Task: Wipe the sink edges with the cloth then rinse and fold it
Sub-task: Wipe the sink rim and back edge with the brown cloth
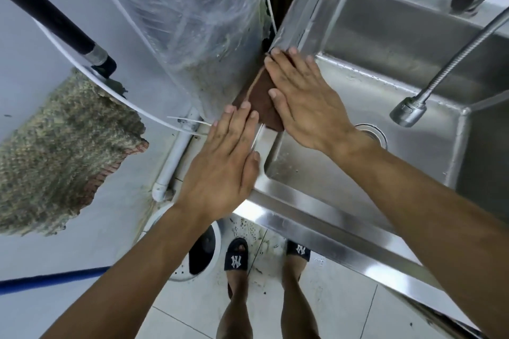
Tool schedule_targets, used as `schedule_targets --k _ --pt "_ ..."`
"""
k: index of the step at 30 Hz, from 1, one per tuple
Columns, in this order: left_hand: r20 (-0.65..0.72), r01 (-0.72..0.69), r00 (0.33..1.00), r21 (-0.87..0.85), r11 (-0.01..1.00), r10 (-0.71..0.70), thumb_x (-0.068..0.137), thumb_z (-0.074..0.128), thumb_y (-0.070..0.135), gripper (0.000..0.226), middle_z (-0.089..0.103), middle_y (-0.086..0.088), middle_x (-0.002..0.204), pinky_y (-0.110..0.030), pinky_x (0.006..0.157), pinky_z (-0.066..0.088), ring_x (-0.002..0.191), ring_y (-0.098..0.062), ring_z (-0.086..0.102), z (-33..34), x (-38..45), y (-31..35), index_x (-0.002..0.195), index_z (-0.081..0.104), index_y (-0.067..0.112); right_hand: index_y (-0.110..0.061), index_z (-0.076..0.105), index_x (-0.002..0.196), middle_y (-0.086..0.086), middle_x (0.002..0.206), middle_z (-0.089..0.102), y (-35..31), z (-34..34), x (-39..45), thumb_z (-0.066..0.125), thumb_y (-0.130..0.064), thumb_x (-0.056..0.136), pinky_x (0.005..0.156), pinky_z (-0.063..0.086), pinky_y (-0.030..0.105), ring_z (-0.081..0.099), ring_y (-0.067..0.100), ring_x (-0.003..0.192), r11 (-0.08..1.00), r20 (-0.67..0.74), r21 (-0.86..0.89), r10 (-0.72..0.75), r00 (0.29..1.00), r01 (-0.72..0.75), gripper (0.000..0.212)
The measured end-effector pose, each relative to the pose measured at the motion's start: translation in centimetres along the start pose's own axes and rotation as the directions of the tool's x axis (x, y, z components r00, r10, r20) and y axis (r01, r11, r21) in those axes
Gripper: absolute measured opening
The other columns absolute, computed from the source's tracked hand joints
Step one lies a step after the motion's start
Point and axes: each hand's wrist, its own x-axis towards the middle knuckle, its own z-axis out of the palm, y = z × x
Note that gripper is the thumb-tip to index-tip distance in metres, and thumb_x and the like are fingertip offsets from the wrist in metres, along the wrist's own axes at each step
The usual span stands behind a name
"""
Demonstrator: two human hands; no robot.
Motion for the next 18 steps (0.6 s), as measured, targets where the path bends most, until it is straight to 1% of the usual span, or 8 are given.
schedule_targets --k 2,4,5,8,11,14,16,18 --pt "0.002 -0.022 1.0 0.018 1.0 0.022 0.109 0.023 0.035 0.06 0.014 -0.011 0.172 -0.049 0.129 0.014 0.16 -0.024 0.001 -0.2 0.0 0.1 0.162 0.024 0.006 -0.012 0.02 0.164 0.007 0.173 0.015 0.4 0.2 -0.7 0.021 -0.037 0.112 0.132 0.003 0.044 0.002 0.024 0.161 0.988 0.02 -0.008 -0.156 0.988 0.157 0.058" --pt "-0.007 -0.042 0.999 0.029 0.999 0.043 0.109 0.022 0.036 0.059 0.02 -0.011 0.17 -0.047 0.129 0.015 0.16 -0.024 0.007 -0.3 0.0 0.2 0.16 0.029 0.007 -0.015 0.019 0.165 0.004 0.173 0.015 1.8 0.2 -0.4 0.023 -0.036 0.113 0.132 0.004 0.044 0.002 0.022 0.161 0.927 0.1 -0.016 -0.371 0.923 0.375 0.056" --pt "-0.011 -0.051 0.999 0.035 0.998 0.051 0.109 0.023 0.036 0.059 0.024 -0.011 0.169 -0.047 0.129 0.015 0.159 -0.025 0.011 -0.3 0.0 0.3 0.159 0.031 0.007 -0.017 0.019 0.165 0.003 0.173 0.015 2.7 0.2 0.1 0.024 -0.035 0.113 0.132 0.004 0.043 0.003 0.021 0.161 0.91 0.115 -0.003 -0.412 0.904 0.416 0.055" --pt "0.01 -0.038 0.999 0.059 0.998 0.037 0.109 0.026 0.036 0.058 0.028 -0.009 0.168 -0.049 0.128 0.018 0.159 -0.026 0.015 -0.2 0.2 0.3 0.159 0.034 0.007 -0.019 0.017 0.165 0.0 0.174 0.012 3.7 0.0 1.6 0.024 -0.033 0.113 0.131 -0.002 0.039 0.001 0.02 0.161 0.963 0.064 0.04 -0.268 0.961 0.265 0.055" --pt "0.074 -0.027 0.997 0.11 0.994 0.019 0.109 0.026 0.038 0.06 0.017 -0.006 0.171 -0.05 0.128 0.016 0.16 -0.024 0.006 -0.2 0.4 0.3 0.162 0.023 0.01 -0.022 0.009 0.166 -0.004 0.175 0.001 2.3 -0.5 1.7 0.022 -0.032 0.11 0.129 -0.01 0.035 -0.009 0.015 0.16 0.986 0.103 0.147 -0.096 0.99 0.08 0.058" --pt "0.169 -0.063 0.985 0.177 0.982 0.033 0.108 0.019 0.043 0.065 0.001 -0.003 0.174 -0.048 0.13 0.008 0.16 -0.022 -0.007 -0.6 1.6 0.0 0.165 0.009 0.013 -0.022 0.013 0.166 -0.003 0.174 0.007 3.3 -1.9 2.2 0.026 -0.03 0.109 0.131 -0.001 0.038 -0.005 0.014 0.161 0.96 0.125 0.179 -0.241 0.963 0.217 0.059" --pt "0.205 -0.084 0.978 0.187 0.979 0.045 0.108 0.017 0.044 0.066 -0.002 -0.001 0.174 -0.046 0.13 0.004 0.16 -0.021 -0.01 -0.9 2.6 0.0 0.165 0.006 0.015 -0.023 0.02 0.165 -0.001 0.173 0.014 5.5 -2.2 3.3 0.026 -0.035 0.11 0.131 0.003 0.043 0.0 0.018 0.161 0.911 0.131 0.051 -0.412 0.902 0.409 0.057" --pt "0.197 -0.083 0.979 0.178 0.98 0.047 0.108 0.017 0.044 0.065 0.001 -0.001 0.174 -0.046 0.13 0.004 0.16 -0.021 -0.008 -0.9 3.1 0.1 0.165 0.008 0.015 -0.025 0.019 0.165 -0.001 0.174 0.012 7.2 -1.9 4.3 0.022 -0.041 0.112 0.131 0.001 0.044 0.0 0.02 0.161 0.874 0.186 -0.016 -0.474 0.861 0.485 0.055"
